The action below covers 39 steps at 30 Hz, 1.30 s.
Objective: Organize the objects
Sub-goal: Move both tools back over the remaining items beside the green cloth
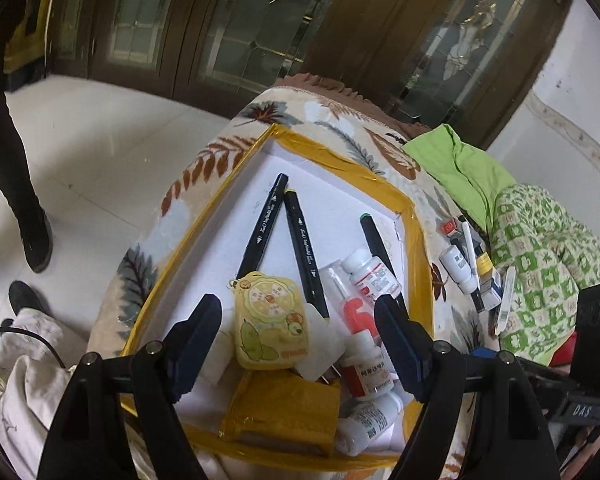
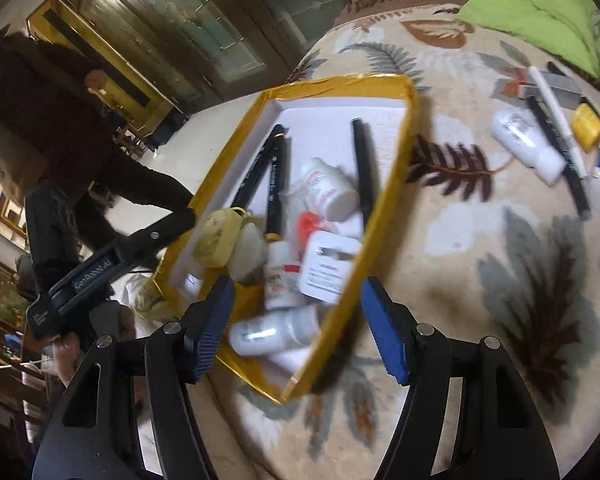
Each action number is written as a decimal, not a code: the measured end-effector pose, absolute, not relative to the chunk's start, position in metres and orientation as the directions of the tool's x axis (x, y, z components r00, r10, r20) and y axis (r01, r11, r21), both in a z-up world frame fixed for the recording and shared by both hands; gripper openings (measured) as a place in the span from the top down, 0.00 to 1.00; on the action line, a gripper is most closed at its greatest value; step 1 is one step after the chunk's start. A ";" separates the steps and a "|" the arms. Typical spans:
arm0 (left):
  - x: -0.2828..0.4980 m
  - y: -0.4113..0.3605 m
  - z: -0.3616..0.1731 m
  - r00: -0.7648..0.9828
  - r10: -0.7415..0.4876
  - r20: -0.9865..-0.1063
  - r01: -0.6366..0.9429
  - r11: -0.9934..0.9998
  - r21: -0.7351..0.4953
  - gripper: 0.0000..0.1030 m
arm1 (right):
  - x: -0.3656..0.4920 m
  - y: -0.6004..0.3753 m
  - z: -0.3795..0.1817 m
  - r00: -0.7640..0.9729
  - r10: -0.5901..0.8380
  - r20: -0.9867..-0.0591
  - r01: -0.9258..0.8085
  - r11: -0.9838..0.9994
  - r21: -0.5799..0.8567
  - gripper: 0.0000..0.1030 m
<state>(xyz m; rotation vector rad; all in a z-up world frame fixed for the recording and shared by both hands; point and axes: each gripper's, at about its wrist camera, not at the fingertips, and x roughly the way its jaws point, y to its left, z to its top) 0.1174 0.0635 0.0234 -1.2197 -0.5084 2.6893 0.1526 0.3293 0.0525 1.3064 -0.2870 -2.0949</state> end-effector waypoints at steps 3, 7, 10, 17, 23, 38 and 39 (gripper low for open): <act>0.125 0.073 0.030 -0.674 0.251 -0.695 -0.015 -0.945 -0.326 0.23 | 0.156 0.348 0.053 -0.311 -0.617 -0.723 0.395 -0.776 0.493 0.36; 0.135 0.095 0.038 -0.671 0.294 -0.680 -0.065 -0.938 -0.341 0.23 | 0.156 0.375 0.050 -0.346 -0.602 -0.720 0.365 -0.793 0.488 0.36; 0.135 0.113 0.037 -0.634 0.365 -0.682 -0.068 -0.905 -0.421 0.23 | 0.153 0.394 0.041 -0.363 -0.572 -0.735 0.318 -0.818 0.479 0.36; 0.132 0.194 0.027 -0.456 0.503 -0.734 -0.188 -0.861 -0.472 0.23 | 0.141 0.448 0.031 -0.405 -0.446 -0.798 0.170 -0.894 0.414 0.36; 0.124 0.243 0.015 -0.298 0.547 -0.782 -0.254 -0.835 -0.487 0.23 | 0.141 0.482 0.028 -0.348 -0.340 -0.874 0.075 -0.939 0.336 0.36; 0.090 0.300 0.002 -0.038 0.598 -0.800 -0.322 -0.766 -0.557 0.24 | 0.077 0.504 0.030 -0.324 -0.248 -0.913 -0.084 -0.954 0.289 0.42; 0.084 0.302 0.003 -0.025 0.602 -0.798 -0.324 -0.760 -0.563 0.24 | 0.071 0.504 0.027 -0.307 -0.250 -0.918 -0.094 -0.952 0.290 0.42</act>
